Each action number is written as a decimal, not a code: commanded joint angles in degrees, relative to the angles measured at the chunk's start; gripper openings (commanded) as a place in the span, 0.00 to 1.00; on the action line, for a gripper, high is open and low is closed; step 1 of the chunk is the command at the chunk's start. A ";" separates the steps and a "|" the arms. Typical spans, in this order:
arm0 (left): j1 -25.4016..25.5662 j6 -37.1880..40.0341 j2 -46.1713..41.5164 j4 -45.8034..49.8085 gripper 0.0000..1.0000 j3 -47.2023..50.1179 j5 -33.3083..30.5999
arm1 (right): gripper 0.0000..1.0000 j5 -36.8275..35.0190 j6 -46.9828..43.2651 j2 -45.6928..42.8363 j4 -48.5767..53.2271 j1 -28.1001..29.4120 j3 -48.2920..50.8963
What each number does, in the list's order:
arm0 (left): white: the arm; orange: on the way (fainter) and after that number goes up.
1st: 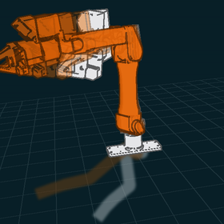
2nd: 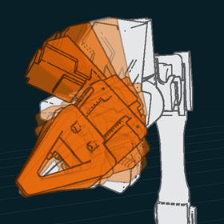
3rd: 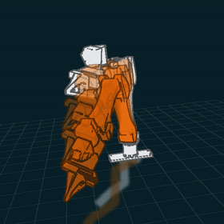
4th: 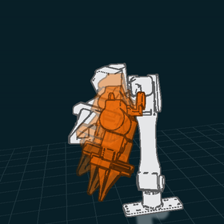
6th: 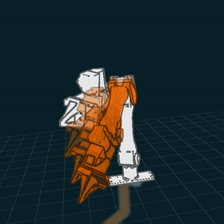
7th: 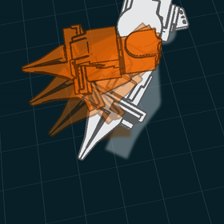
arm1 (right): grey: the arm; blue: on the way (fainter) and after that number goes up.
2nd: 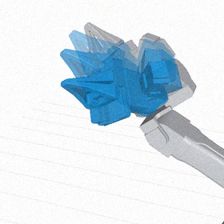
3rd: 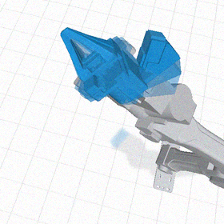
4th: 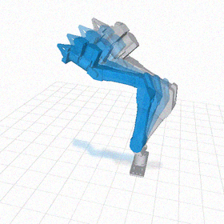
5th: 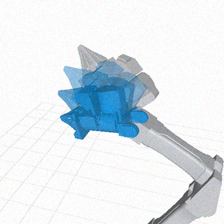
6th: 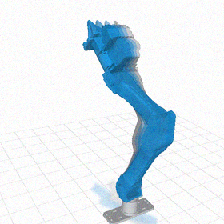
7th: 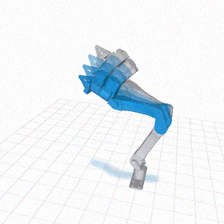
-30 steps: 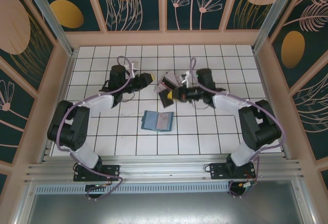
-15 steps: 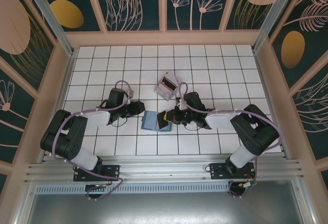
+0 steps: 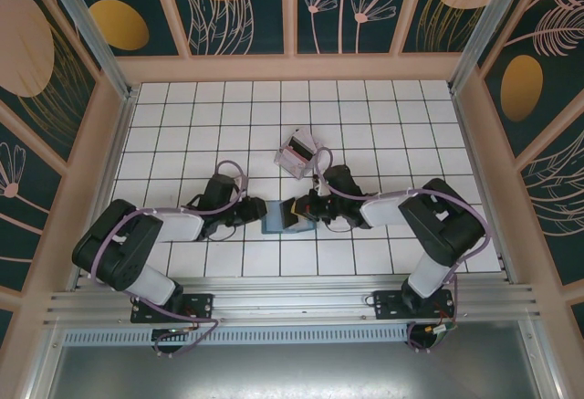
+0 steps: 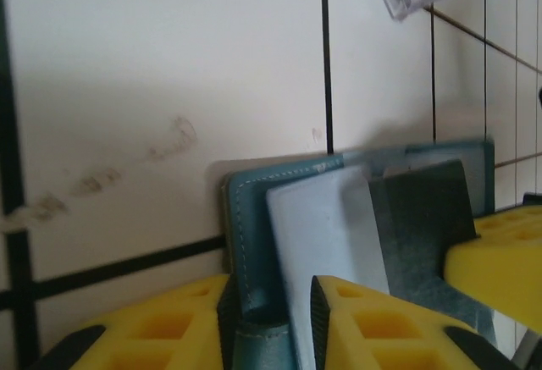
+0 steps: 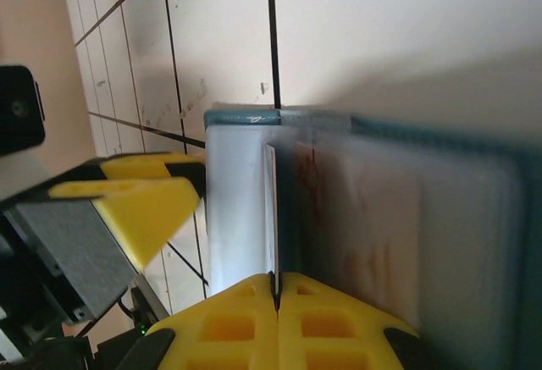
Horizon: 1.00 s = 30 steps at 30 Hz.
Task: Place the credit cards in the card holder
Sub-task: Insert the credit card into the card slot.
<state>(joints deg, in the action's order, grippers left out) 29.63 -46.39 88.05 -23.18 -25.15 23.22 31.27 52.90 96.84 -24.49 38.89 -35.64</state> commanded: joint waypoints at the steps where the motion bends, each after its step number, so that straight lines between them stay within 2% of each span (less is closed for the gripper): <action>1: 1.23 -3.89 0.40 -2.16 0.26 2.56 0.22 | 0.00 -0.53 0.27 1.68 -1.68 0.26 -0.92; 7: 1.37 -4.50 -1.57 -1.35 0.24 4.84 -1.75 | 0.00 -0.69 -1.01 1.77 -2.60 -1.25 1.08; 16: 1.48 -5.67 1.46 -3.62 0.25 4.47 -0.99 | 0.00 1.08 -5.86 2.52 1.08 -0.31 0.49; 21: 1.93 -6.00 2.56 -4.37 0.24 3.79 -0.68 | 0.00 -0.43 -5.80 2.59 0.85 0.16 0.44; 30: 2.18 -4.38 2.50 -2.49 0.12 3.17 -1.25 | 0.00 -1.75 -5.89 4.80 1.17 1.79 -2.16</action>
<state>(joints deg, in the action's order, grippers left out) 30.65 -51.51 88.53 -28.51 -21.91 21.32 31.24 48.34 100.03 -25.91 39.44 -37.23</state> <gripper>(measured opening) 0.124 0.068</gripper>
